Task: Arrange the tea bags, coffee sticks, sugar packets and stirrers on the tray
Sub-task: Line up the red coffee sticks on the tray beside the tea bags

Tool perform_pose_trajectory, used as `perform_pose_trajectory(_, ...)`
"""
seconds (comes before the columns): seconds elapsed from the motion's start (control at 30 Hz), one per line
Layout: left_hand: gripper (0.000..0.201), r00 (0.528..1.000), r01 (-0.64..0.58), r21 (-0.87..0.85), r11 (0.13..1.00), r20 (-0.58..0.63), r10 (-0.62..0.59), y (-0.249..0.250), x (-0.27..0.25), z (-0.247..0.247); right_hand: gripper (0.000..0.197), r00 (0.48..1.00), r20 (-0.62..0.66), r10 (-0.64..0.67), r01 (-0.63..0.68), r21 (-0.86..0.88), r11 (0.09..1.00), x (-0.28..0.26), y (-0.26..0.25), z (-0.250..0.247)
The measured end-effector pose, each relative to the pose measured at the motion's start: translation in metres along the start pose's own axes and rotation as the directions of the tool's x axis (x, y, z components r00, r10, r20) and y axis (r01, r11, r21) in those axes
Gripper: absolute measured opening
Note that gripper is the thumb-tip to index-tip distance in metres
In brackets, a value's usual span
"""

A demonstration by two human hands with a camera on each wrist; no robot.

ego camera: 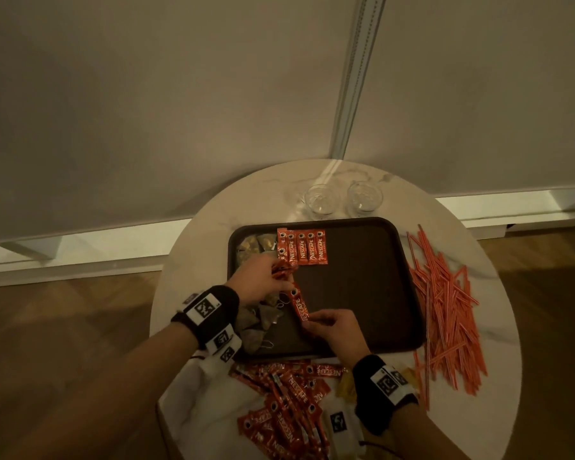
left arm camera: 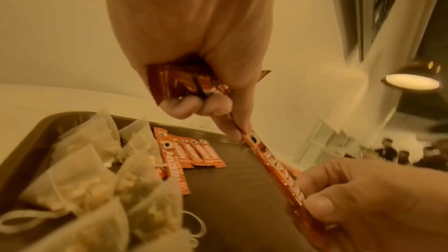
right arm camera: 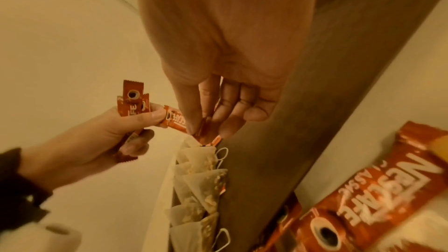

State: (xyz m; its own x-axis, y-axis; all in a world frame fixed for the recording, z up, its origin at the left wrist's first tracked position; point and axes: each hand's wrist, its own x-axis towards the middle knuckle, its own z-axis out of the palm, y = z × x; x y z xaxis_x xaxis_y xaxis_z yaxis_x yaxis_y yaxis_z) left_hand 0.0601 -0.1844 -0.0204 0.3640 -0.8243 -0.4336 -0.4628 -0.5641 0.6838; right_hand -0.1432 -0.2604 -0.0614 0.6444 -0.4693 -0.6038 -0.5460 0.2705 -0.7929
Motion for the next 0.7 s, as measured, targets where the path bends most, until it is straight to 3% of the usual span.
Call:
perform_pose_trajectory(0.13,0.016,1.0,-0.009,0.275,0.961,-0.005,0.011,-0.004,0.041,-0.011,0.009,0.999,-0.019,0.039,-0.041,-0.091,0.995,0.035,-0.001,0.0)
perform_pose_trajectory(0.2,0.03,0.999,-0.034,0.414,0.91,0.008,0.033,-0.002,0.061,-0.016,0.015,0.996,-0.032,0.083,-0.086,-0.09,0.992,0.055,-0.004,0.0)
perform_pose_trajectory(0.3,0.036,0.998,-0.064,0.56,0.826,0.055,0.039,0.008,0.086,-0.024,0.018,0.99,-0.03,0.141,-0.143,-0.088,0.986,0.08,-0.011,-0.002)
perform_pose_trajectory(0.53,0.033,0.993,-0.06,0.673,0.737,0.113,-0.023,0.012,0.13,-0.028,0.024,0.963,-0.004,0.269,-0.263,-0.221,0.939,0.114,-0.028,-0.007)
perform_pose_trajectory(0.7,0.039,0.99,-0.066,0.711,0.7,0.133,-0.042,0.013,0.144,-0.027,0.031,0.956,-0.015,0.292,-0.285,-0.266,0.921,0.123,-0.024,-0.005)
